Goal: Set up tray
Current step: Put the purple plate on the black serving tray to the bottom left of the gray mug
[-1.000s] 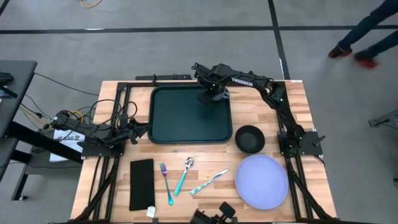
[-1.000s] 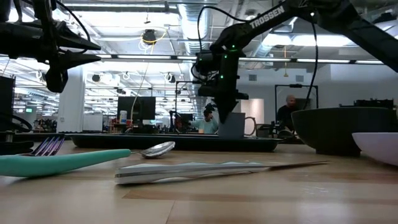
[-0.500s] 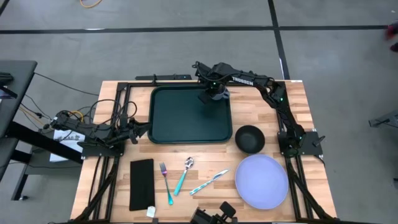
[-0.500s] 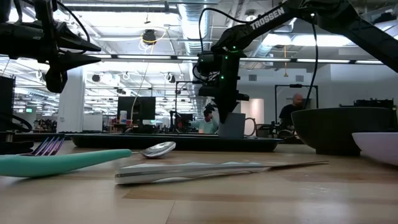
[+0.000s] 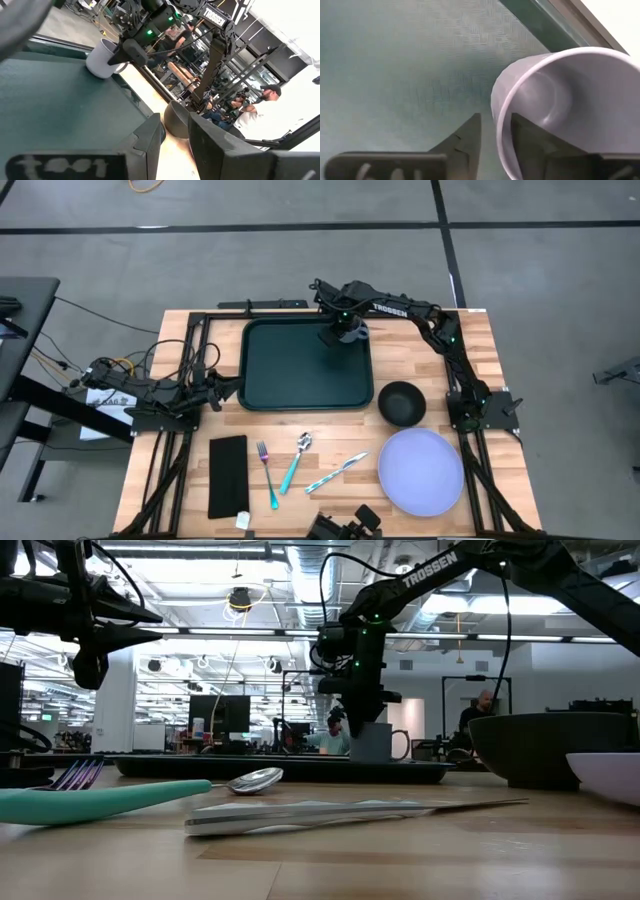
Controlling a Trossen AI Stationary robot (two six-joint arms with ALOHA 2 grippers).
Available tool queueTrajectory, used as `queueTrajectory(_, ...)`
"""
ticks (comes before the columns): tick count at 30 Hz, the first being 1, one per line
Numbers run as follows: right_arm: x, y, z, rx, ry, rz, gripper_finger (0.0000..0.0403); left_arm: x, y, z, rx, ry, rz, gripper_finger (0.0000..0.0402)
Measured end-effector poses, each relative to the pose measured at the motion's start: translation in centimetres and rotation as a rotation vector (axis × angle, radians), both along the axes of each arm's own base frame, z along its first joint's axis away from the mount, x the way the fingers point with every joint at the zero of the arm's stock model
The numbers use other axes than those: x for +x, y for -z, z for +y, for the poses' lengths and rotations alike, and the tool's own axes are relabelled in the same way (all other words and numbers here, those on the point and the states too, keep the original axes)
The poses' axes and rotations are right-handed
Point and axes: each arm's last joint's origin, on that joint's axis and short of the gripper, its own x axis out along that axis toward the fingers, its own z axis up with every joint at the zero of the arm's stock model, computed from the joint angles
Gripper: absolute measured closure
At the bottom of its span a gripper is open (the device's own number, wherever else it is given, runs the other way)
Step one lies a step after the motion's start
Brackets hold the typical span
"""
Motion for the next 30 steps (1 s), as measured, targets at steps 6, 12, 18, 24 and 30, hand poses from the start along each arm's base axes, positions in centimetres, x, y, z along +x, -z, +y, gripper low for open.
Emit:
queueTrajectory(6,-0.4,-1.1,0.1,-0.053,-0.040,0.016,0.0255,0.0,0.0,0.0,0.005,0.000,0.004,0.0315)
queueTrajectory(12,-1.8,-4.7,0.8,-0.112,-0.025,0.004,0.0236,0.0,0.0,0.0,0.022,0.000,0.010,0.0315)
queueTrajectory(18,-4.3,-9.7,4.3,-0.081,-0.030,0.011,0.0235,0.0,0.0,0.0,0.028,0.000,0.015,0.0315)
queueTrajectory(24,-6.0,-15.6,11.0,-0.100,-0.138,-0.120,0.0238,0.0,0.0,0.0,0.070,0.014,0.027,0.0315)
queueTrajectory(30,-8.9,-18.7,18.0,-0.055,-0.147,-0.108,0.0237,0.1,0.0,-0.1,0.096,0.038,0.035,0.0315)
